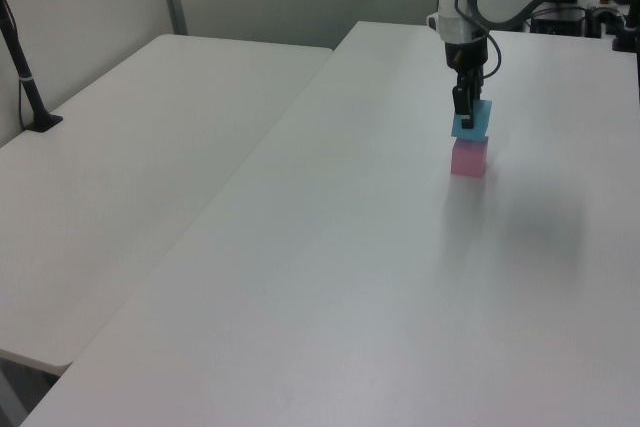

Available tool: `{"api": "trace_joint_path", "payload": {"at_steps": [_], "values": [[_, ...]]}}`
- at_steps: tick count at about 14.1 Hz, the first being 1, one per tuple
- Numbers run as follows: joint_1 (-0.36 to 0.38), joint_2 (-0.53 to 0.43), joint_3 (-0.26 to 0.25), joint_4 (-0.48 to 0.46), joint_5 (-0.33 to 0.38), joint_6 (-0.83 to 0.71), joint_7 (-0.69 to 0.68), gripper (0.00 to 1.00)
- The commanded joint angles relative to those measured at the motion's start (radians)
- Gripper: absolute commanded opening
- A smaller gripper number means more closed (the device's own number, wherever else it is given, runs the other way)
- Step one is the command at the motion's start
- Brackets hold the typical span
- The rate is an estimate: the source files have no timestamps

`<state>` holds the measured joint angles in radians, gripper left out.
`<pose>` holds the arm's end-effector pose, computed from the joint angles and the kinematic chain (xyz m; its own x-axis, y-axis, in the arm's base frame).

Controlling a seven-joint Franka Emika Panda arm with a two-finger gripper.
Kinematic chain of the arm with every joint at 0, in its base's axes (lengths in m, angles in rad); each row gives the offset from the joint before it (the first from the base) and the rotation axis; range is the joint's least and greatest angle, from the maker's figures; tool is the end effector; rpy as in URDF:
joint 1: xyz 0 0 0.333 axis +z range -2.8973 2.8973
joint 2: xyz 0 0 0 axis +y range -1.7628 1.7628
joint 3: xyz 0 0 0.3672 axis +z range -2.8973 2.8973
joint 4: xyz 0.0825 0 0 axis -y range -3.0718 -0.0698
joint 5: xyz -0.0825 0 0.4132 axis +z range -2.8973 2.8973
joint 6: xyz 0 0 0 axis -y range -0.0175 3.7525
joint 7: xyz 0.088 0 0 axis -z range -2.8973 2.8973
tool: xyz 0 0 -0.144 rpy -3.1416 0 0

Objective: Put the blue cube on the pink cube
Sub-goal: 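Lower the light-blue cube onto the pink cube and open the gripper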

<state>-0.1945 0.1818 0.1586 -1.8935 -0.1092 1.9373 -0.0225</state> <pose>0.6157 -0.0368 0.3986 0.9901 0.0273 -0.1375 0.0364 -0.9973 0.0640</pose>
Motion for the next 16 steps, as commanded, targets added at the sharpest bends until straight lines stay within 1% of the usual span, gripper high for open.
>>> {"api": "trace_joint_path", "payload": {"at_steps": [1,3,4,5,6,7,10,13,16], "values": [[0.013,-0.007,-0.002,-0.024,-0.026,0.017,0.029,0.63],[0.023,-0.007,-0.001,-0.024,-0.026,0.015,0.03,0.65],[0.023,-0.007,-0.002,-0.024,-0.026,0.014,0.03,0.7],[0.023,-0.007,-0.002,-0.024,-0.026,0.014,0.042,0.83],[0.023,-0.007,-0.002,-0.022,-0.027,0.014,0.07,1.0],[0.023,-0.007,-0.002,-0.022,-0.027,0.014,0.096,1.0],[0.023,-0.008,-0.001,-0.016,-0.026,0.006,0.107,1.0],[0.017,-0.057,-0.001,0.017,-0.012,-0.032,0.157,1.0],[0.01,-0.062,-0.005,0.158,-0.001,-0.208,0.171,1.0]]}}
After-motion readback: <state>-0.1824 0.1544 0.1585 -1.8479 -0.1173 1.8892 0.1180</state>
